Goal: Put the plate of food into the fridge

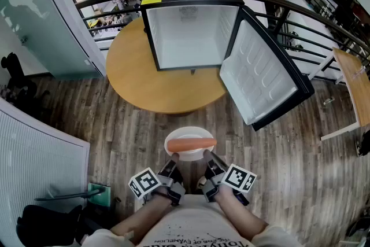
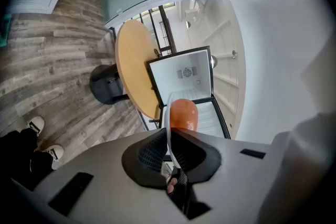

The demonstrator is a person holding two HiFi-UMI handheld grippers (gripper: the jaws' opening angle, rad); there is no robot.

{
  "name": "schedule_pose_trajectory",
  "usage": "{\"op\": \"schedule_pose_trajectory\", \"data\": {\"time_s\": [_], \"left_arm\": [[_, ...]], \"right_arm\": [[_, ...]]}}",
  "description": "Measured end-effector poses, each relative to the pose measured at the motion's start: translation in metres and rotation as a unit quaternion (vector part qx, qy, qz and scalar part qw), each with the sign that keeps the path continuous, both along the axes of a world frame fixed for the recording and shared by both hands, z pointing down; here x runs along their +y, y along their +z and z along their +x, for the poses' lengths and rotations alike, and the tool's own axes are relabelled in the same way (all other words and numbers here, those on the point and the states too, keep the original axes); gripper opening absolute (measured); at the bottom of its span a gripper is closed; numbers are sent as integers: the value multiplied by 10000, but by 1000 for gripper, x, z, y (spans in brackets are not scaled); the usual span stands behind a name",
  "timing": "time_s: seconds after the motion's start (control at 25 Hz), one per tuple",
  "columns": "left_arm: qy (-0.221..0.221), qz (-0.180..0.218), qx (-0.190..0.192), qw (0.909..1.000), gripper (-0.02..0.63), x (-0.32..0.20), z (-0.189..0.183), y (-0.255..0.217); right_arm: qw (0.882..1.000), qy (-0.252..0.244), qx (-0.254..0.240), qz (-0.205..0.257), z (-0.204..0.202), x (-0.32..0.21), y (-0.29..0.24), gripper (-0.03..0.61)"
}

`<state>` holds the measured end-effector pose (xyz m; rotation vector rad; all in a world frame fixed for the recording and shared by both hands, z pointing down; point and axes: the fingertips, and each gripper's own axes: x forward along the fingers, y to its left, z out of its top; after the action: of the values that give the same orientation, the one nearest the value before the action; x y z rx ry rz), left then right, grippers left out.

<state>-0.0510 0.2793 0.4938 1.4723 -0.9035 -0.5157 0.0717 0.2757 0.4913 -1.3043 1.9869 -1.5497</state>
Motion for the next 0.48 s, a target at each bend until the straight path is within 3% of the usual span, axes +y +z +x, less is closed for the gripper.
{"op": "schedule_pose_trajectory", "data": {"time_s": [0.48], "left_arm": [[-39, -276, -15, 9996, 40, 12, -5, 4]], "right_arm": [[10000, 21, -13, 16, -4, 7, -1, 51]]}}
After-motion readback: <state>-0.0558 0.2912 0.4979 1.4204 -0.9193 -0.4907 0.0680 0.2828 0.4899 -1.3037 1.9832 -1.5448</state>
